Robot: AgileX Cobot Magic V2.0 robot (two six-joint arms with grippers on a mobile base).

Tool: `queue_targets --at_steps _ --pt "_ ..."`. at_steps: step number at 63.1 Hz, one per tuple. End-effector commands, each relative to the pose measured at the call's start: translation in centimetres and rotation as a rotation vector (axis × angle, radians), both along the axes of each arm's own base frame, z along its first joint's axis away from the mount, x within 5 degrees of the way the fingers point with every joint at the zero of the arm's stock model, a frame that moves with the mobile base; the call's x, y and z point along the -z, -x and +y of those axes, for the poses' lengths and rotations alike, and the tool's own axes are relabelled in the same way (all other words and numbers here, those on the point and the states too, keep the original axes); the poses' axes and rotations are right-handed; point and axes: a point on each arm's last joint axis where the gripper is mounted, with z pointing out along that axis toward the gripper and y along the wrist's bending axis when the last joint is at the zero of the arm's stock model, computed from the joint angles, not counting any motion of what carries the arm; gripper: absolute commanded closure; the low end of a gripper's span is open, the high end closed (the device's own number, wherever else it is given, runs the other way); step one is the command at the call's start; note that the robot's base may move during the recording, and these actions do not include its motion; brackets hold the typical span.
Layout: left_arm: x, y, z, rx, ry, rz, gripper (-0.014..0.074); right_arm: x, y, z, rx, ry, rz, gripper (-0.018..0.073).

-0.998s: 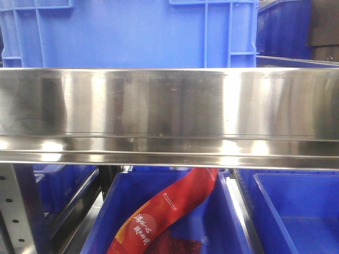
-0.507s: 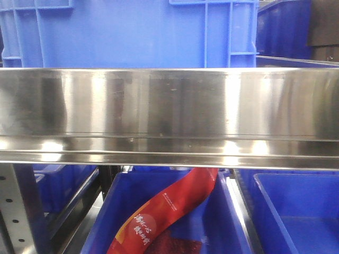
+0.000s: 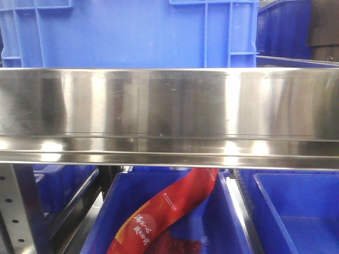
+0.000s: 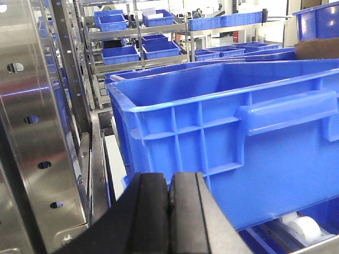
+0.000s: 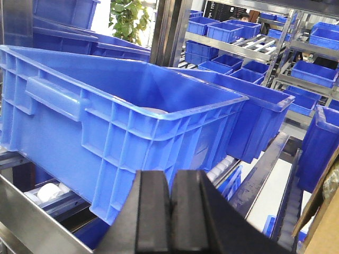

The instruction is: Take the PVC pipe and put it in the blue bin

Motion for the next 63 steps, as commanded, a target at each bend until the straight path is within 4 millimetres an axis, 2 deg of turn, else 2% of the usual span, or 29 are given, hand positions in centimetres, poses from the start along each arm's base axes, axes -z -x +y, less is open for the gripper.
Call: queue_targets --at_steps 1,8,17,28,37,44,54,63 --pt "-0.2 0.1 0.0 0.006 0.023 -0.034 0.0707 -0.1 0.0 -0.1 0.006 0.007 -0.021 0.0721" --pt "0.0 0.1 0.0 0.007 0.047 -0.101 0.0707 -0.1 -0.1 -0.2 0.020 0.045 -0.055 0.0721" --pt "1.0 -0.1 -0.1 0.007 0.034 -0.065 0.0707 0.7 -0.4 -0.2 0.027 0.076 -0.049 0.0721" --pt "2.5 -0.2 0.3 -0.034 0.029 -0.044 0.0707 3.2 -0.6 -0.1 0.020 0.086 -0.025 0.0721" --pt "4.0 -0.4 1.4 -0.143 0.043 -0.034 0.0707 5.3 -0.2 -0.2 0.018 0.094 0.002 0.0721" --pt "4.4 -0.6 2.2 -0.232 0.042 -0.035 0.0707 6.3 -0.1 -0.3 0.024 0.121 0.007 0.0721" --pt "4.5 -0.6 3.3 -0.337 0.044 -0.063 0.0707 6.6 0.1 -0.2 0.017 0.106 -0.041 0.0721" --pt "4.2 -0.6 3.4 -0.348 0.048 -0.090 0.0707 6.6 0.1 -0.2 0.016 0.100 -0.047 0.0721"
